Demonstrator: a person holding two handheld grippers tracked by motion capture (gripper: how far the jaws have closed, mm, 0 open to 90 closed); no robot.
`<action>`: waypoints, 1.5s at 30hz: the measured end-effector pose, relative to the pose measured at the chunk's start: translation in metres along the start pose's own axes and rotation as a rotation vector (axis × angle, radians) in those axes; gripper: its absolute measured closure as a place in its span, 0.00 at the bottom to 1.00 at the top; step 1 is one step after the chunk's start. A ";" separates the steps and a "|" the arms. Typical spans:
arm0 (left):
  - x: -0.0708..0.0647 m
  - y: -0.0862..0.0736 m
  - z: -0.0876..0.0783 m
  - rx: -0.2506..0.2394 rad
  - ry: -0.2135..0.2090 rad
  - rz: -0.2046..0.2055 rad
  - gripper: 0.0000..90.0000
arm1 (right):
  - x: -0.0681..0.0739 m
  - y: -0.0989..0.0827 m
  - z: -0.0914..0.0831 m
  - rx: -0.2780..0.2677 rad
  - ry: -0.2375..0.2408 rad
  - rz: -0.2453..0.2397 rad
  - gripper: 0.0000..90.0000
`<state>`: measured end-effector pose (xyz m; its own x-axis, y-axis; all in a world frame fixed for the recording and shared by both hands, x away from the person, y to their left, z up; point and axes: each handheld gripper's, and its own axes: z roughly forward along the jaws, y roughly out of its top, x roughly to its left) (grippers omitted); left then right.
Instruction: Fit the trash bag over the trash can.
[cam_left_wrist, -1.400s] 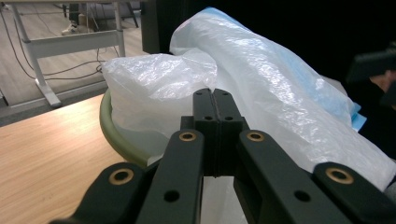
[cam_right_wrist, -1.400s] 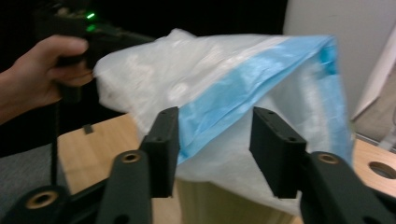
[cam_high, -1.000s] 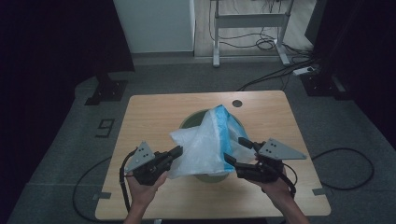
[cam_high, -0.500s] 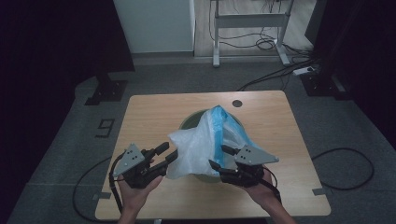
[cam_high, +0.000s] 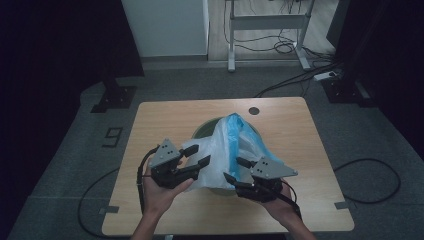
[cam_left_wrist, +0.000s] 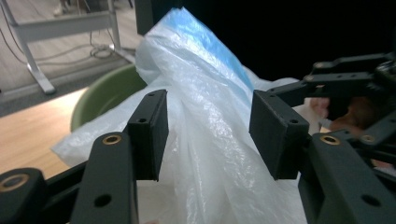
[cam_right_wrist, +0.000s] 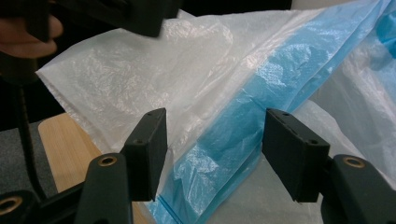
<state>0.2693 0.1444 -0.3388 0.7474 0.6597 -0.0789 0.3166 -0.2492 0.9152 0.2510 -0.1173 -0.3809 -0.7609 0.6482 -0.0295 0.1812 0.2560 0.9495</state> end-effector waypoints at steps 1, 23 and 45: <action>0.000 0.000 0.002 0.006 0.001 0.004 0.57 | 0.000 0.000 0.000 0.000 0.001 -0.001 0.44; 0.007 -0.036 -0.025 -0.146 -0.121 -0.017 1.00 | -0.025 0.012 -0.027 -0.085 -0.048 0.086 0.44; 0.014 -0.050 -0.030 -0.188 -0.147 -0.044 1.00 | -0.013 0.028 0.009 -0.039 -0.070 0.101 0.46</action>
<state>0.2460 0.1874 -0.3737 0.8168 0.5531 -0.1644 0.2466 -0.0769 0.9661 0.2715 -0.1127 -0.3571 -0.6941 0.7183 0.0463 0.2294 0.1598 0.9601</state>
